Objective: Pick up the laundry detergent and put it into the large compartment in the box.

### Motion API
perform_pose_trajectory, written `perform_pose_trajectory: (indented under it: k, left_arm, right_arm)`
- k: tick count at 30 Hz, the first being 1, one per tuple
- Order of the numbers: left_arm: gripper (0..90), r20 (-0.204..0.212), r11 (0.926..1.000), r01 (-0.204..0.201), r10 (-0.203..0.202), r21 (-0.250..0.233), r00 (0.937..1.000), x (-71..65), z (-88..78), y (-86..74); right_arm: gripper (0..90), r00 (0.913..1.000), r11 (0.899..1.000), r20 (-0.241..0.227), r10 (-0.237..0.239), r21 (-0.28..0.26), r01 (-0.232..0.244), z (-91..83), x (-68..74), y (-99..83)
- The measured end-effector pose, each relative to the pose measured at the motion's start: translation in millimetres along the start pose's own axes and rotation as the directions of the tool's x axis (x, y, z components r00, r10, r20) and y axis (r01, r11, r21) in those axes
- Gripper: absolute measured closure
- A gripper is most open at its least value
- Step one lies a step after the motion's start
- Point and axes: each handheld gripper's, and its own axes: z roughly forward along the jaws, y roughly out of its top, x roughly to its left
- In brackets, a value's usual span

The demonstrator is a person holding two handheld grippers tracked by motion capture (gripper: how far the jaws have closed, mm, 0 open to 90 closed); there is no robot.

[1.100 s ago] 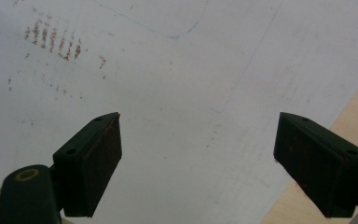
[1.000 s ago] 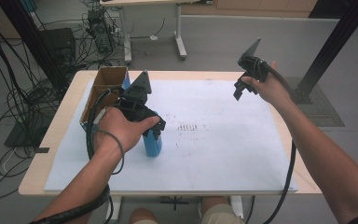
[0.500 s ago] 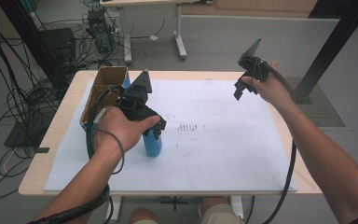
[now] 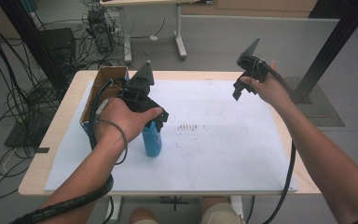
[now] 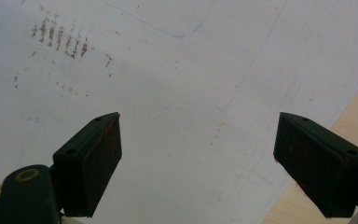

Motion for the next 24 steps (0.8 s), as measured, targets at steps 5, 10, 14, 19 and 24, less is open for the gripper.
perform_pose_trajectory:
  k: [5,10,14,19,24]
  left_arm:
    - [6.9,-0.003,0.9999,0.004,-0.004,-0.013,1.0000,-3.3,-3.4,8.6]
    - [6.8,-0.005,0.9999,0.010,-0.010,-0.012,0.9999,-2.6,-3.4,17.3]
    - [6.8,-0.010,0.9997,0.021,-0.021,-0.014,0.9997,-1.2,-5.0,27.1]
    - [6.7,-0.007,0.9994,0.029,-0.029,-0.017,0.9996,-1.1,-5.5,37.0]
    - [6.5,-0.008,0.9995,0.029,-0.030,-0.014,0.9995,-2.4,-3.1,44.2]
  right_arm:
    - [15.1,1.0000,1.000,0.002,-0.005,-0.005,0.005,-2.3,2.4,-1.5]
    - [15.1,1.0000,1.000,0.001,-0.008,-0.007,0.008,-4.7,3.1,-2.0]
    - [15.1,0.9998,1.000,0.001,-0.021,-0.009,0.021,-4.4,2.9,-2.3]
    - [15.1,0.9998,1.000,-0.003,-0.021,-0.005,0.021,-4.0,4.3,0.2]
    - [15.0,0.9997,1.000,-0.003,-0.025,-0.007,0.025,-4.3,6.3,0.6]
